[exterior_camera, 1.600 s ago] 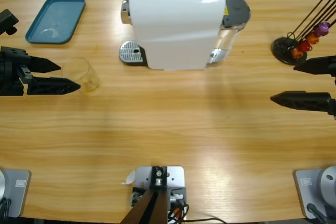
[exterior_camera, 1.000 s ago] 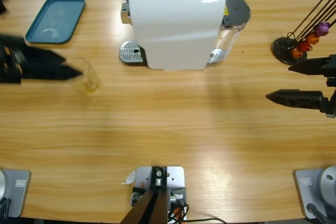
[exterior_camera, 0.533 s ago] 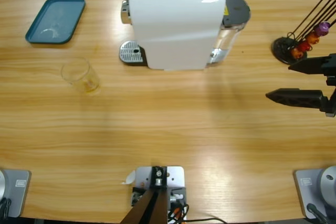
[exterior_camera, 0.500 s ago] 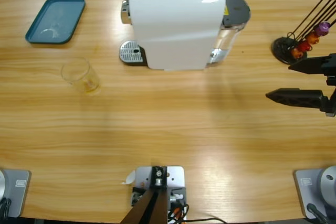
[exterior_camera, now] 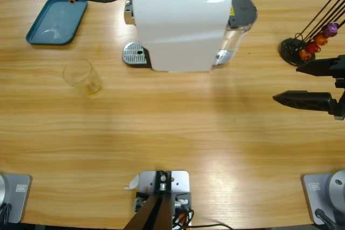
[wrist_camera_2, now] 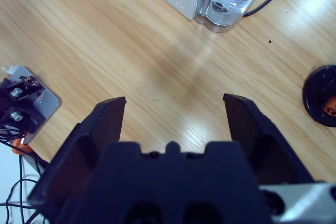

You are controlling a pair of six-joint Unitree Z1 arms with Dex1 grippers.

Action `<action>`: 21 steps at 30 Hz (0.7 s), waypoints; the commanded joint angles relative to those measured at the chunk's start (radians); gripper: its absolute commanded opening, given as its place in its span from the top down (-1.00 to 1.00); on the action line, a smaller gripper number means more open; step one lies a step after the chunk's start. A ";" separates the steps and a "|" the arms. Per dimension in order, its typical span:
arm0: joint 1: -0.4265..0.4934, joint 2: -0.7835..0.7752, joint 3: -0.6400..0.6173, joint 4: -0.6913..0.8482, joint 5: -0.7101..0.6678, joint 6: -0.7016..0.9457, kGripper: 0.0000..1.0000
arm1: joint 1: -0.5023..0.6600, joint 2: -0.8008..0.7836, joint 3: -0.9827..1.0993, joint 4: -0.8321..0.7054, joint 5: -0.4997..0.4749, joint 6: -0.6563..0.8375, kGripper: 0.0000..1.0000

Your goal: Pour coffee

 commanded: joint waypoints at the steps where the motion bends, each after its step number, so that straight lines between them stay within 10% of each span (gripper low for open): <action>1: -0.005 0.130 0.001 -0.194 -0.031 -0.115 -0.44 | -0.006 -0.013 0.030 -0.009 -0.016 0.013 -0.65; 9: -0.023 0.178 0.003 -0.311 -0.033 -0.190 -0.32 | -0.006 -0.020 0.032 -0.009 -0.016 0.013 -0.65; 14: -0.027 0.183 0.007 -0.339 -0.040 -0.207 0.92 | -0.006 -0.018 0.032 -0.009 -0.016 0.013 -0.65; 21: -0.030 0.178 0.026 -0.364 -0.065 -0.209 1.00 | -0.006 -0.023 0.032 -0.008 -0.017 0.013 -0.24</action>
